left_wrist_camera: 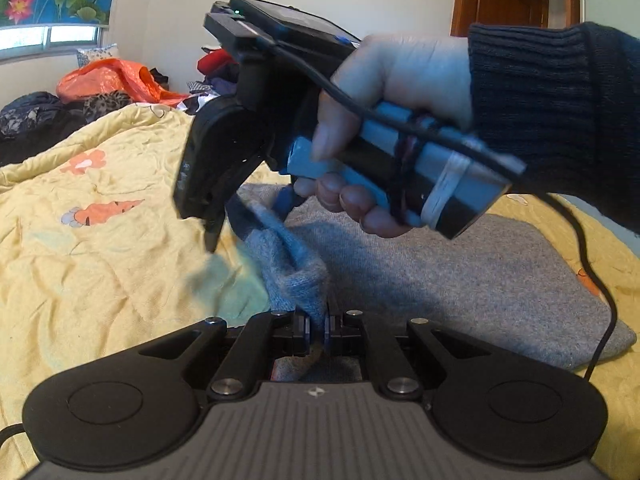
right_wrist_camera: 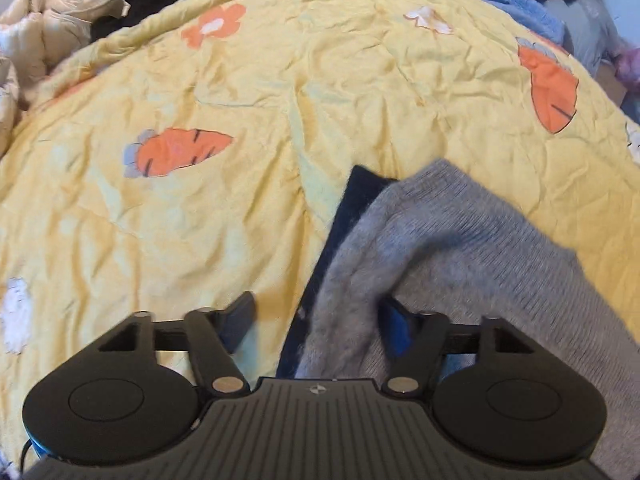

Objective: Fold small clothes

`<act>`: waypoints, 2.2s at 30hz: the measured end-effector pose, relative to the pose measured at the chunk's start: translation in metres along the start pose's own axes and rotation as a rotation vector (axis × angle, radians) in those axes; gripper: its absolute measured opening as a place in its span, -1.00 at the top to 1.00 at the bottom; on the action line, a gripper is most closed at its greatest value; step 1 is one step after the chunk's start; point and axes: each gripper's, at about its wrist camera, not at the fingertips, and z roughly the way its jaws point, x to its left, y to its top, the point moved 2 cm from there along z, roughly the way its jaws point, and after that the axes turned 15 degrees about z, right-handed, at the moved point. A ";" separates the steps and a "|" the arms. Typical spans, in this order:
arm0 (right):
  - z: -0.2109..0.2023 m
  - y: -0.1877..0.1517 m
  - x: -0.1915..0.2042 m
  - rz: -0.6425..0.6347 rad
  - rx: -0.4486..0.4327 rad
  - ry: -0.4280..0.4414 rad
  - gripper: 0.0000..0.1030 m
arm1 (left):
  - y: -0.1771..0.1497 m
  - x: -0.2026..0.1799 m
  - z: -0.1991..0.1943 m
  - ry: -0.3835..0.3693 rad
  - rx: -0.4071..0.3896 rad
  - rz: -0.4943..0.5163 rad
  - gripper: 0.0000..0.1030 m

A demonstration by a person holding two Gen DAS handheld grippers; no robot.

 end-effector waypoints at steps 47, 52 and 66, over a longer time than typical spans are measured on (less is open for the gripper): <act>-0.112 -0.181 -0.433 0.916 -0.441 0.418 -0.36 | 0.021 -0.228 -0.018 -0.504 -0.106 0.513 0.85; -0.158 -0.247 -0.397 0.860 -0.500 0.471 -0.19 | -0.016 -0.169 -0.050 -0.272 -0.165 0.645 0.78; -0.147 -0.283 -0.327 0.701 -0.349 0.296 0.20 | -0.021 -0.138 -0.019 -0.226 0.006 0.520 0.43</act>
